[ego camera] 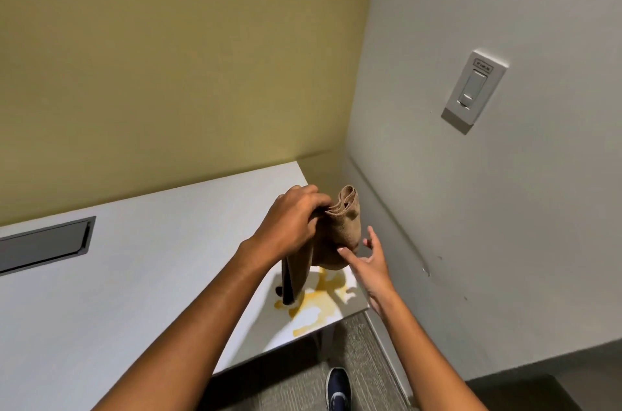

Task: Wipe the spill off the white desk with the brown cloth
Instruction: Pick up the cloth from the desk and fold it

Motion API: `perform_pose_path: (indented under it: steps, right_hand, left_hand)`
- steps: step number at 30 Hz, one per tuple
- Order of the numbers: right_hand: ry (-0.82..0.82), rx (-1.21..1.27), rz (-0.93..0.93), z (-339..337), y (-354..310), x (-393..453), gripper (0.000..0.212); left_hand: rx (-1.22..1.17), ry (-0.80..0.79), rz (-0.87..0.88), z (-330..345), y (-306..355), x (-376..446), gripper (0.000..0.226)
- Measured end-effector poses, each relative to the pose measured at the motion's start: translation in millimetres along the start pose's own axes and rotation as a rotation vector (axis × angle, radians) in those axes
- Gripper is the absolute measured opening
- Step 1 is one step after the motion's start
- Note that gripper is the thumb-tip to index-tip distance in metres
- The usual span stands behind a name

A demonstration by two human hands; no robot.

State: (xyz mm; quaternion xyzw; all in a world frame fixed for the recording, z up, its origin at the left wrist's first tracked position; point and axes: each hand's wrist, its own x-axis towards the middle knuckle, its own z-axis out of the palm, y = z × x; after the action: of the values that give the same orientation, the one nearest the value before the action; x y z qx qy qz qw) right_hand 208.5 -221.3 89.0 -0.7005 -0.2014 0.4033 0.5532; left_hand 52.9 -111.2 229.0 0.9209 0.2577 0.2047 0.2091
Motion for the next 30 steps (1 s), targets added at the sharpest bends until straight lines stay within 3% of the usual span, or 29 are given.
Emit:
perform_pose_path:
  steps: [2, 4, 8, 11, 13, 16, 18, 23, 30]
  right_hand:
    - [-0.105, -0.021, -0.006, -10, 3, -3, 0.134]
    - [-0.201, -0.072, -0.008, -18, 9, -7, 0.128]
    - [-0.375, -0.239, -0.067, -30, 30, -17, 0.056]
    - [-0.336, -0.301, -0.076, -32, 50, -24, 0.023]
    - [-0.275, -0.257, -0.058, -31, 55, -28, 0.024]
    - [-0.323, -0.128, 0.026, -29, 58, -38, 0.051]
    - [-0.335, -0.109, 0.035, -26, 62, -44, 0.057]
    - [0.026, -0.045, 0.103, -21, 80, -44, 0.031]
    - [0.296, 0.042, 0.032, -68, 92, -21, 0.037]
  left_hand:
    - [-0.008, 0.002, 0.025, 1, 1, -7, 0.035]
    - [-0.036, 0.016, 0.042, 1, 4, -12, 0.035]
    - [-0.133, 0.083, 0.049, 2, 10, -22, 0.035]
    - [-0.21, 0.138, 0.029, 2, 13, -30, 0.029]
    - [-0.254, 0.152, 0.021, 5, 17, -36, 0.029]
    - [-0.275, 0.171, 0.009, 15, 26, -42, 0.03]
    - [-0.27, 0.17, -0.008, 23, 30, -45, 0.029]
    - [-0.29, 0.134, -0.061, 41, 39, -54, 0.024]
    - [-0.394, 0.229, -0.283, 83, 24, -91, 0.015]
